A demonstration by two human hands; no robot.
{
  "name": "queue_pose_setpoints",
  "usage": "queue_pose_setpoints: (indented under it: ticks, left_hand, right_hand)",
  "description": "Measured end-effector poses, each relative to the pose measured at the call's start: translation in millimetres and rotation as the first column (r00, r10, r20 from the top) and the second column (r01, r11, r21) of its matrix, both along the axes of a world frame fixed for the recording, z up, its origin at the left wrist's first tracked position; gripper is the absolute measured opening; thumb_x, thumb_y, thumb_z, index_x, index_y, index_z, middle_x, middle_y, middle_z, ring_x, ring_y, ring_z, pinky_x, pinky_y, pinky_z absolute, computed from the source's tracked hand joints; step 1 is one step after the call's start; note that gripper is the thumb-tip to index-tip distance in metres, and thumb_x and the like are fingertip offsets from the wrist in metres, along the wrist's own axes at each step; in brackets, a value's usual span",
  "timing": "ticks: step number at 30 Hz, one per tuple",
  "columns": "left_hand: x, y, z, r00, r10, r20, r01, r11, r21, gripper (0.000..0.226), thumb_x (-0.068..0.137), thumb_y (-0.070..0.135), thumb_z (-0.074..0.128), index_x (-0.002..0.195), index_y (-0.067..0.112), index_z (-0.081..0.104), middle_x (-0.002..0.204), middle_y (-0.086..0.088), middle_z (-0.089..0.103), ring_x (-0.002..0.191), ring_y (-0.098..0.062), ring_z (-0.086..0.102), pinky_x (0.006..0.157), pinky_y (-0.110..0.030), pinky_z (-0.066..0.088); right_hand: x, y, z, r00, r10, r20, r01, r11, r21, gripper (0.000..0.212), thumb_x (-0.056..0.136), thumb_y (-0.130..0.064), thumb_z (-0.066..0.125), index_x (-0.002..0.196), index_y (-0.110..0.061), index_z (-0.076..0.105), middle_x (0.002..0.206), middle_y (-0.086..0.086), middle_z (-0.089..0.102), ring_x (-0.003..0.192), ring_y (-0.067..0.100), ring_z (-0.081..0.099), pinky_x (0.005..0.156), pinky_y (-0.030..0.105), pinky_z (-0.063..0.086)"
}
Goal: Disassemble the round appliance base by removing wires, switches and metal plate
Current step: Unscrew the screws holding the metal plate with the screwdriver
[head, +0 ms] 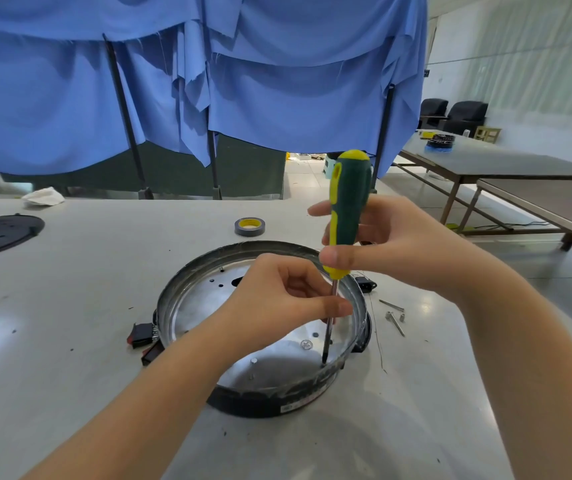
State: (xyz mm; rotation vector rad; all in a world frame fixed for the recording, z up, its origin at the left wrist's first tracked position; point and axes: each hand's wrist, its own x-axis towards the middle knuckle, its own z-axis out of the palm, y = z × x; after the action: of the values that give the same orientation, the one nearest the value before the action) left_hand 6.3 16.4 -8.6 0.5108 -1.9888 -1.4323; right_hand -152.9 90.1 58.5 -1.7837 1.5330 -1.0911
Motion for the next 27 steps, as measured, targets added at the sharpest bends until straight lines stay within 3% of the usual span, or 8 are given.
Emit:
queue_pose_setpoints:
  ticks: [5, 8, 11, 14, 17, 20, 25, 27]
  left_hand:
    - [0, -3, -2, 1.000, 0.023, 0.001, -0.023, 1.000, -0.015, 0.021, 0.066, 0.008, 0.087, 0.064, 0.020, 0.070, 0.066, -0.004, 0.073, 0.059, -0.013, 0.070, 0.057, -0.015, 0.051]
    - [0, -4, -3, 0.999, 0.010, 0.033, -0.009, 1.000, -0.021, 0.015, 0.071, 0.013, 0.084, 0.072, 0.016, 0.070, 0.070, -0.004, 0.074, 0.064, -0.013, 0.070, 0.061, -0.017, 0.052]
    - [1, -4, -3, 0.991, -0.008, 0.132, 0.015, 0.999, -0.052, 0.008, 0.080, 0.021, 0.079, 0.081, 0.017, 0.073, 0.079, -0.003, 0.075, 0.076, -0.016, 0.071, 0.076, -0.031, 0.059]
    - [4, -5, 0, 0.960, -0.043, 0.277, 0.068, 0.994, -0.080, 0.007, 0.083, 0.024, 0.072, 0.089, 0.026, 0.074, 0.088, 0.003, 0.076, 0.084, -0.014, 0.071, 0.083, -0.034, 0.058]
    - [8, -6, 7, 0.929, -0.092, 0.357, 0.139, 0.985, -0.106, 0.024, 0.080, 0.016, 0.061, 0.093, 0.031, 0.073, 0.093, 0.012, 0.075, 0.081, -0.006, 0.069, 0.078, -0.023, 0.057]
    - [14, -7, 13, 0.875, -0.107, 0.472, 0.196, 0.970, -0.145, 0.032, 0.077, 0.014, 0.057, 0.093, 0.037, 0.073, 0.080, 0.015, 0.072, 0.070, -0.005, 0.064, 0.069, -0.019, 0.054]
    - [19, -7, 11, 0.726, -0.054, 0.685, 0.275, 0.937, -0.217, 0.020, 0.083, 0.034, 0.067, 0.102, 0.039, 0.070, 0.092, 0.019, 0.070, 0.084, -0.004, 0.068, 0.080, -0.031, 0.059]
    - [18, -3, 9, 0.710, -0.037, 0.704, 0.299, 0.920, -0.254, 0.019, 0.083, 0.035, 0.067, 0.101, 0.038, 0.071, 0.090, 0.022, 0.067, 0.083, 0.000, 0.066, 0.076, -0.026, 0.058]
  right_hand:
    - [-1, -1, -1, 0.999, -0.029, -0.029, 0.028, 0.999, -0.019, 0.048, 0.066, -0.034, 0.077, 0.111, -0.027, 0.065, 0.097, 0.001, 0.072, 0.083, 0.011, 0.070, 0.078, 0.022, 0.057]
    - [-4, 0, -1, 0.998, 0.011, 0.057, -0.011, 1.000, -0.012, 0.044, 0.077, -0.010, 0.074, 0.117, -0.022, 0.061, 0.100, 0.005, 0.073, 0.091, 0.018, 0.072, 0.083, 0.028, 0.057]
    - [-5, 1, -1, 0.996, 0.034, 0.080, -0.034, 0.999, -0.003, 0.043, 0.083, 0.003, 0.067, 0.117, -0.023, 0.059, 0.100, 0.000, 0.074, 0.095, 0.016, 0.071, 0.083, 0.025, 0.056]
    - [-5, 1, 0, 0.992, 0.031, 0.120, -0.030, 0.999, -0.015, 0.043, 0.084, 0.005, 0.065, 0.119, -0.020, 0.058, 0.098, 0.001, 0.074, 0.093, 0.016, 0.072, 0.079, 0.023, 0.056]
    - [-6, 3, 2, 0.985, 0.015, 0.173, -0.005, 0.998, -0.058, 0.044, 0.084, 0.006, 0.064, 0.123, -0.015, 0.058, 0.100, 0.005, 0.074, 0.093, 0.020, 0.072, 0.077, 0.023, 0.056]
    - [-8, 4, 4, 0.979, -0.008, 0.205, 0.029, 0.995, -0.099, 0.044, 0.085, 0.007, 0.063, 0.125, -0.011, 0.057, 0.100, 0.008, 0.073, 0.092, 0.021, 0.072, 0.077, 0.025, 0.057]
    - [-12, 6, 7, 0.985, -0.069, 0.160, 0.088, 0.989, -0.116, 0.042, 0.084, 0.002, 0.066, 0.121, -0.017, 0.059, 0.098, 0.003, 0.074, 0.090, 0.018, 0.072, 0.077, 0.025, 0.058]
    - [-12, 6, 7, 0.990, -0.090, 0.106, 0.102, 0.988, -0.119, 0.040, 0.084, 0.000, 0.068, 0.116, -0.022, 0.060, 0.097, 0.001, 0.074, 0.089, 0.016, 0.072, 0.078, 0.026, 0.058]
